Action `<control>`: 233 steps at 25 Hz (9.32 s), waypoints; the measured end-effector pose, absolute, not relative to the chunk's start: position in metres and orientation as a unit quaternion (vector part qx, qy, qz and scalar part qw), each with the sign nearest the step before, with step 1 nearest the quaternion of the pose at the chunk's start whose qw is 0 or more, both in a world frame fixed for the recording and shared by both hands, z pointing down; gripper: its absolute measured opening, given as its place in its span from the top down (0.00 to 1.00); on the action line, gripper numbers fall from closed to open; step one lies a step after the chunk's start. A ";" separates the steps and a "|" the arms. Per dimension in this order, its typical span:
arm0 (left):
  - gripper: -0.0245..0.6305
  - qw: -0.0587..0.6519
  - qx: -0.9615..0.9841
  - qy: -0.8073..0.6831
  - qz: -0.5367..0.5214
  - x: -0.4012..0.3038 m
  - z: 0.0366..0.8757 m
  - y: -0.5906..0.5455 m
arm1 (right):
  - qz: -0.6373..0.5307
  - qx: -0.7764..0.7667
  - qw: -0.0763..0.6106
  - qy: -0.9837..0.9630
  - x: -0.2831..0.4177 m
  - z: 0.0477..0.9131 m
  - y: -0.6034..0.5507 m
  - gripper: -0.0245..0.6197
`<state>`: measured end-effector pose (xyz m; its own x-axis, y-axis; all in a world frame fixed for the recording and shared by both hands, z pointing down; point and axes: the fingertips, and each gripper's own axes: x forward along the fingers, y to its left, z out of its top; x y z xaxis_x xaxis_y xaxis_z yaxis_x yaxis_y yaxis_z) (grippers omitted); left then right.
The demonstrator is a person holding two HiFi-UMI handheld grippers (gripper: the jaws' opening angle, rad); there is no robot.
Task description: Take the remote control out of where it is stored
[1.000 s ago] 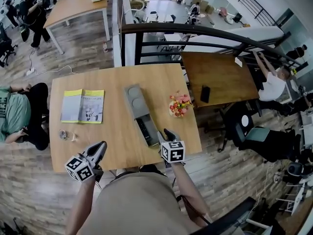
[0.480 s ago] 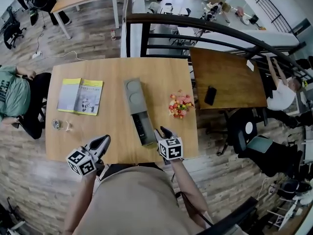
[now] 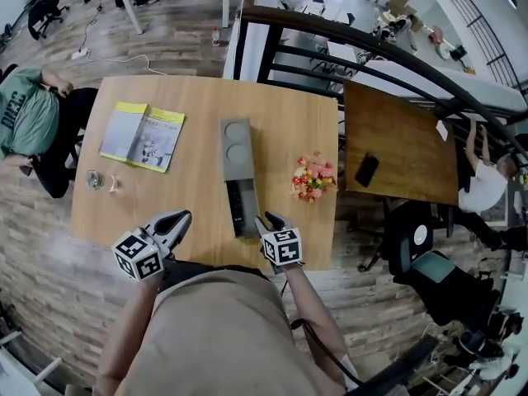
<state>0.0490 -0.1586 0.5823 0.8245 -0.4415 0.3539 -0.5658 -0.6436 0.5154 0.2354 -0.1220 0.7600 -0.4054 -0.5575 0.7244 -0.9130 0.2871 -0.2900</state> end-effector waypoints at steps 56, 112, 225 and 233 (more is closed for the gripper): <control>0.96 0.320 0.889 -0.300 0.136 0.030 0.592 -0.142 | 0.317 0.390 0.471 -0.726 0.173 0.914 -0.136 0.68; 0.96 0.309 0.912 -0.241 0.120 -0.003 0.566 -0.122 | 0.485 0.526 0.162 -0.679 0.200 0.749 -0.092 0.81; 0.96 0.350 0.872 -0.327 0.095 -0.257 0.608 -0.196 | 0.504 0.411 0.201 -0.733 -0.044 0.741 -0.165 0.81; 0.96 0.354 0.866 -0.336 0.109 -0.260 0.618 -0.191 | 0.536 0.388 0.242 -0.710 -0.052 0.782 -0.148 0.81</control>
